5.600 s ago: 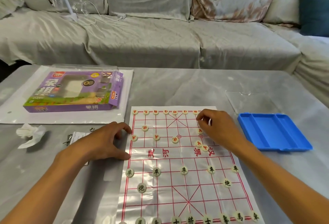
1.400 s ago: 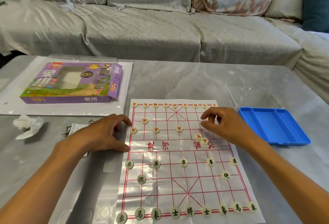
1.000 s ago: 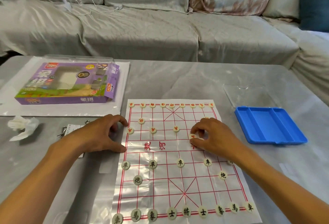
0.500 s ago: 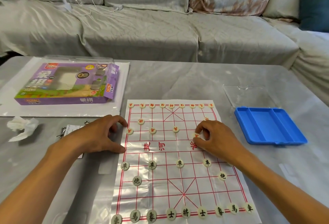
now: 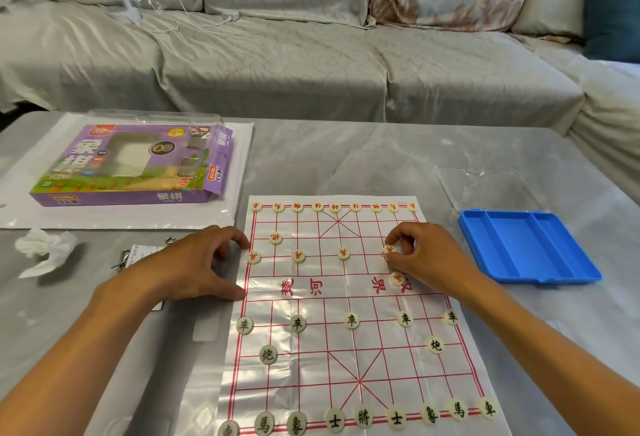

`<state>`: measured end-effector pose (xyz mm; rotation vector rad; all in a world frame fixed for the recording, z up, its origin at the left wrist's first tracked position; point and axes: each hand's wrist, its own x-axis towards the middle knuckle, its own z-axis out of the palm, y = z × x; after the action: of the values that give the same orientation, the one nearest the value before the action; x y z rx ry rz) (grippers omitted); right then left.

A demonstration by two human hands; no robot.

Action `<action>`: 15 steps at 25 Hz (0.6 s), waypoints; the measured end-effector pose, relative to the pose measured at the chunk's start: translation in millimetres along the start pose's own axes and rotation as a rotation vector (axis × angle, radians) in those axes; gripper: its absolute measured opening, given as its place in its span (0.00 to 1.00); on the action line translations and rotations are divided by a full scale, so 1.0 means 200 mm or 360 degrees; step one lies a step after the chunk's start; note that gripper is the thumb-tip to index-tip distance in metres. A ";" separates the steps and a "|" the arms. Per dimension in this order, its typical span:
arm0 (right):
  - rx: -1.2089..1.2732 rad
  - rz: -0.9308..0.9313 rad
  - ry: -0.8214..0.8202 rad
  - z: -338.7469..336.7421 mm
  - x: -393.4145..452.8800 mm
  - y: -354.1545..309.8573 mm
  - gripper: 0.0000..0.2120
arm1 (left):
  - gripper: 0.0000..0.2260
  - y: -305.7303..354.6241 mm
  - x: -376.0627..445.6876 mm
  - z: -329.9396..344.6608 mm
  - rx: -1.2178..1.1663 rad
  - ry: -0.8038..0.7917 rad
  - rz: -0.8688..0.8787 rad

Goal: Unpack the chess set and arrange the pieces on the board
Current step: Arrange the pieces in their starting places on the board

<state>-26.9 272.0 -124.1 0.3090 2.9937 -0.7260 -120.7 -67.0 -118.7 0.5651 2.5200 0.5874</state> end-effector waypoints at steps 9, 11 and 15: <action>0.0211 0.0015 -0.0042 -0.05 -0.03 0.01 0.09 | 0.30 0.01 0.00 0.00 0.0007 -0.0019 -0.0008; 0.0249 0.0044 0.0039 -0.08 -0.10 0.05 0.08 | 0.30 0.01 0.01 0.00 0.0027 -0.0023 -0.0009; -0.0121 0.0118 -0.0019 -0.02 -0.23 0.07 0.15 | 0.30 0.01 0.00 0.00 0.0005 -0.0009 -0.0006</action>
<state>20.2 276.7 -123.2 0.4081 2.9716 -0.6033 -120.4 -65.3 -116.8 0.5621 2.5164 0.5797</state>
